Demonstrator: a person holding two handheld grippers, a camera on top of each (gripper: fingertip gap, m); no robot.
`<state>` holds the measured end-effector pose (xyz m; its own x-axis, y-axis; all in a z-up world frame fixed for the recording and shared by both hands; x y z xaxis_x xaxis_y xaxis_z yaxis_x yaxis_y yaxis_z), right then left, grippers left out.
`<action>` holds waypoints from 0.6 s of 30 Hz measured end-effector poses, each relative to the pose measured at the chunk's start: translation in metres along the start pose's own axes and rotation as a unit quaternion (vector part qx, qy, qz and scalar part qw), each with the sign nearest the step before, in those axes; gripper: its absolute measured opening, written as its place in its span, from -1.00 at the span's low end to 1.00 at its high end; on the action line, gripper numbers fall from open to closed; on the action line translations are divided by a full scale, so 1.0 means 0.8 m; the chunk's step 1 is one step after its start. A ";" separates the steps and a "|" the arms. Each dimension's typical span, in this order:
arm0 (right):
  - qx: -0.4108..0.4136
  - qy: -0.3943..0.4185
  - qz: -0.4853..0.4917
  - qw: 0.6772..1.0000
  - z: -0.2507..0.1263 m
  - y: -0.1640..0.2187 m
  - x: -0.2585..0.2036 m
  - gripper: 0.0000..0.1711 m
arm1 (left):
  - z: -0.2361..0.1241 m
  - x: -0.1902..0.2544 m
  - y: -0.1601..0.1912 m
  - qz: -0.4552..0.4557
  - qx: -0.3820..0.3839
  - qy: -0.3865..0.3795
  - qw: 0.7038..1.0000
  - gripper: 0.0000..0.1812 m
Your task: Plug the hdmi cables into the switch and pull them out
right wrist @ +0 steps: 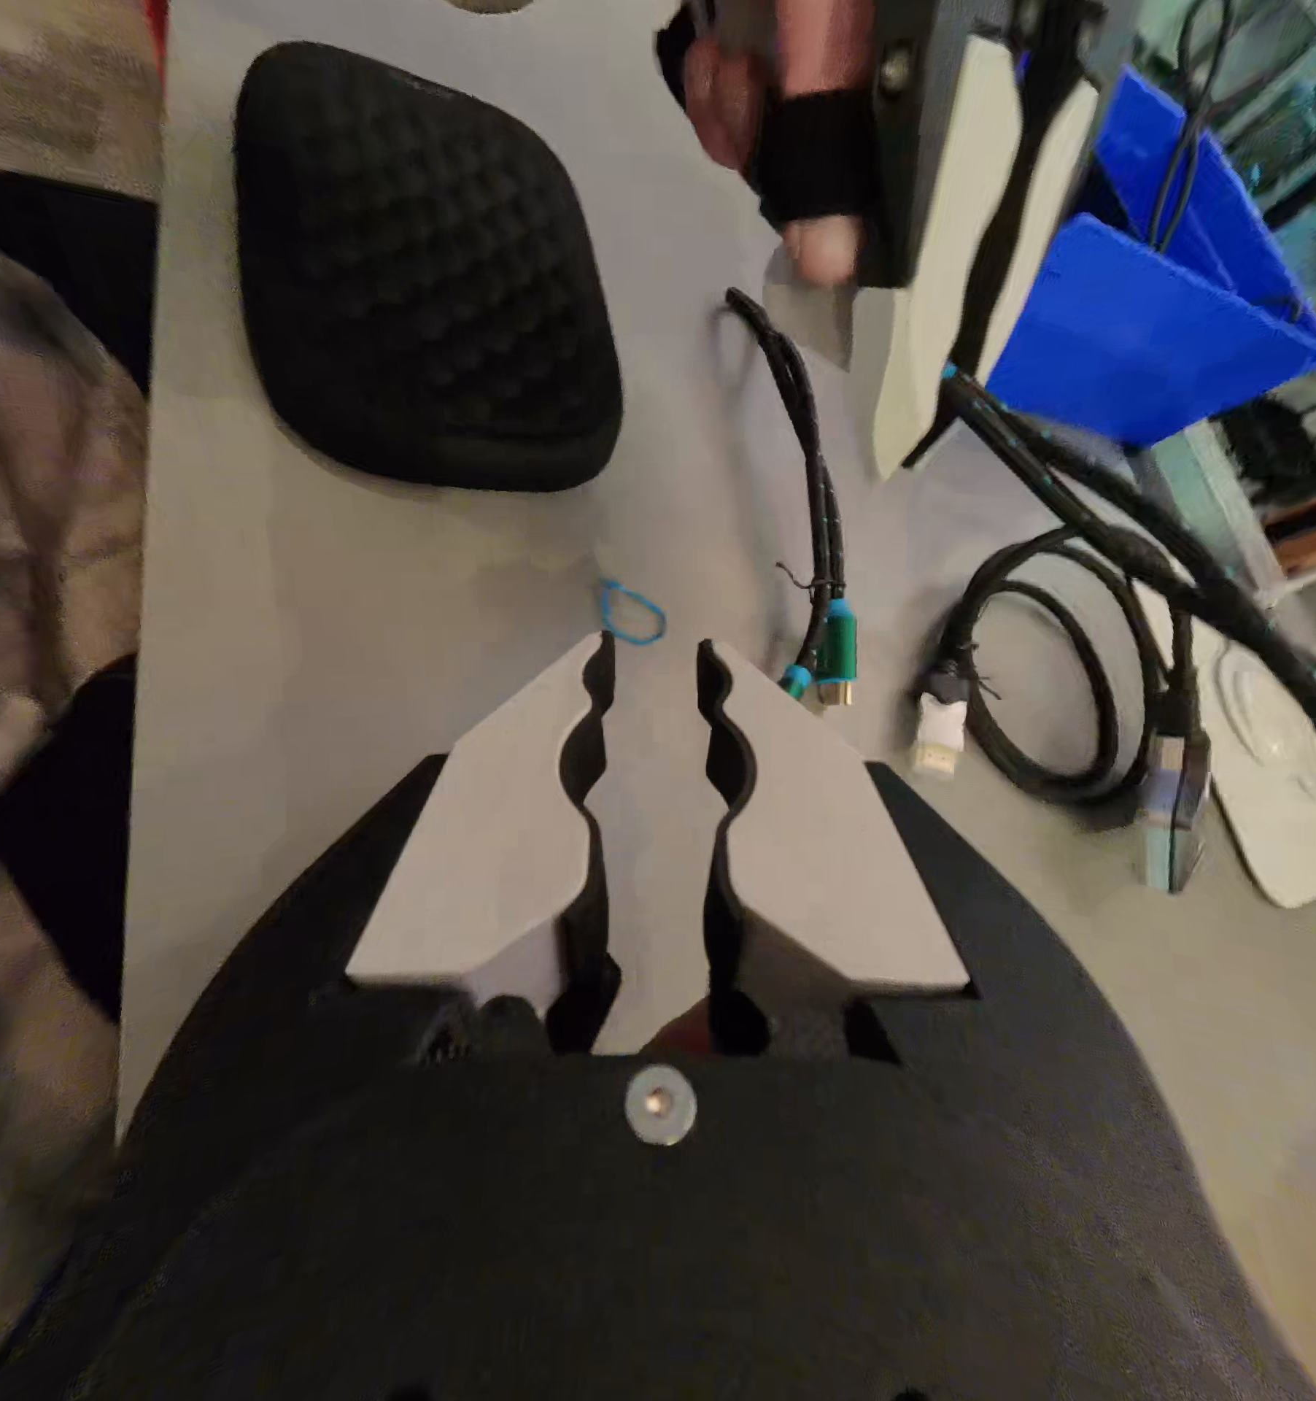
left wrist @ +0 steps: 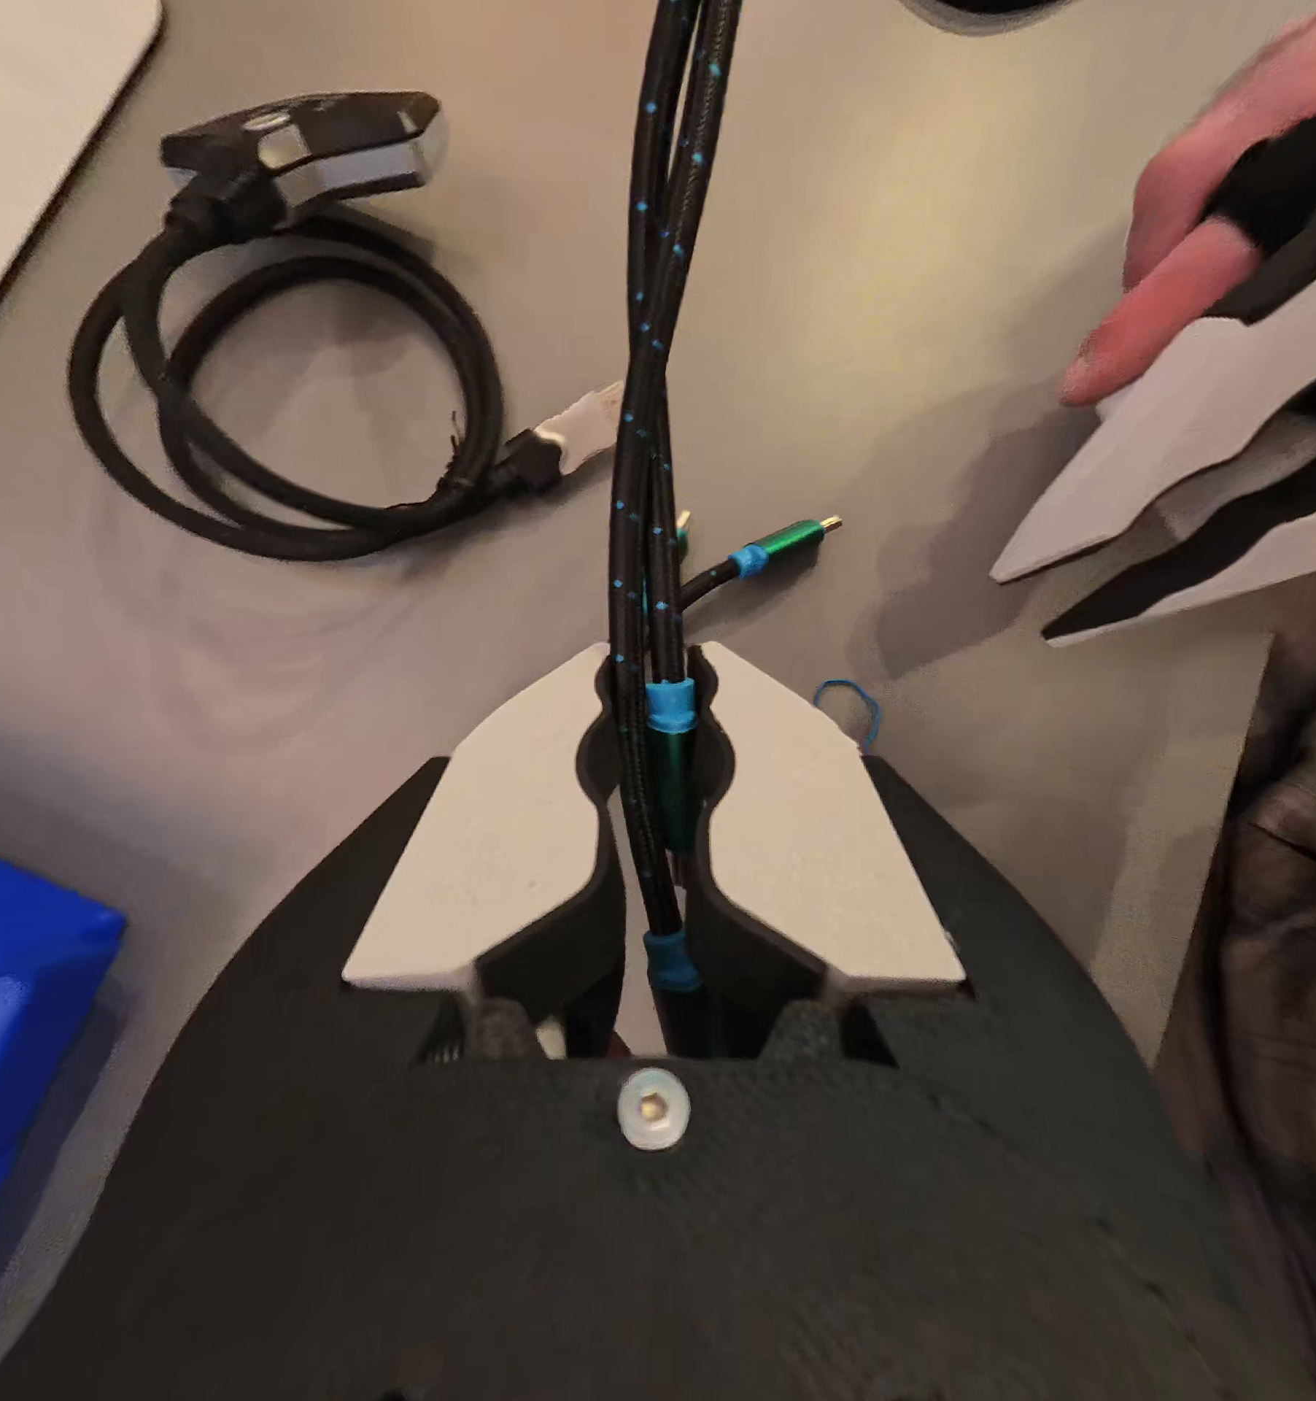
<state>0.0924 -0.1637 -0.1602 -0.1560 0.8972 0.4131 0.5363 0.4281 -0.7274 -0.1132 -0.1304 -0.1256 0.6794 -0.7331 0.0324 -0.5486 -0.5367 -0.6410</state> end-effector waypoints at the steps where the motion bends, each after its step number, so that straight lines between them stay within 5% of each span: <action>1: -0.002 0.009 0.019 1.000 0.004 -0.001 0.004 -0.83 | 0.000 -0.003 0.005 -0.011 0.006 -0.001 1.000 -0.84; 7: -0.042 -0.045 0.148 0.987 0.044 0.002 0.024 -0.96 | -0.003 -0.014 0.017 -0.016 -0.003 -0.022 1.000 -0.83; 14: -0.136 -0.073 0.168 0.974 0.083 0.003 0.019 -0.82 | -0.012 -0.018 0.018 -0.021 0.013 -0.016 1.000 -0.83; 18: -0.155 -0.048 0.161 0.974 0.089 0.000 0.020 -0.97 | -0.013 -0.019 0.018 -0.020 0.015 -0.014 1.000 -0.84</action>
<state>0.0306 -0.1420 -0.1926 -0.0082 0.9918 0.1273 0.7919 0.0841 -0.6048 -0.1369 -0.1313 -0.1275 0.7137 -0.6994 0.0381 -0.5062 -0.5525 -0.6622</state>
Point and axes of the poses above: each gripper's, where its closed fingertips meet, z out along the fingers, y out of its underside, x = y × z across the jaws, the point moved 10 cm from there along -z, back along the fingers
